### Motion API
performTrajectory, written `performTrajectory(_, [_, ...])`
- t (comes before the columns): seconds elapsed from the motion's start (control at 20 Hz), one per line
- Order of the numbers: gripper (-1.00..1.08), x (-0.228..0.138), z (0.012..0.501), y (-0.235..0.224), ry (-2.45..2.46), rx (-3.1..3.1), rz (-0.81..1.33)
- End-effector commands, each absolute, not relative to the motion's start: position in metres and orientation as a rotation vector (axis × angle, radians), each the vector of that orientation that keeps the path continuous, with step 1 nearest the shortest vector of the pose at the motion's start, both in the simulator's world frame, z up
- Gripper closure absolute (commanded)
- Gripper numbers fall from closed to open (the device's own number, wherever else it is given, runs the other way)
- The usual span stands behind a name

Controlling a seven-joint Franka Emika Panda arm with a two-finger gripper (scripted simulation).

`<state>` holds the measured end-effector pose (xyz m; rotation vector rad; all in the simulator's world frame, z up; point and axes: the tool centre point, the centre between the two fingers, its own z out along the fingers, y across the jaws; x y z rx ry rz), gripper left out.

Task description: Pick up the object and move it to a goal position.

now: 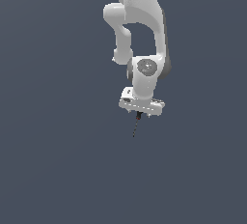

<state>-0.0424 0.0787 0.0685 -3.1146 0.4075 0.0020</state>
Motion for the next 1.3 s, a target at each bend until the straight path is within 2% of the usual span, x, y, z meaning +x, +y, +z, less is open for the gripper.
performTrajectory(0.0, [-0.92,-0.044,0.066,0.081,0.421,-3.113,0.0])
performTrajectory(0.35, [-0.92,-0.044,0.06,0.081,0.419,-3.114,0.001])
performTrajectory(1.05, [-0.92,-0.045,0.015,0.082,0.424,-3.113,0.0])
performTrajectory(1.1, [1.08,-0.045,0.015,0.082,0.424,-3.113,0.0])
performTrajectory(1.25, [1.08,-0.045,0.015,0.082,0.424,-3.113,0.0])
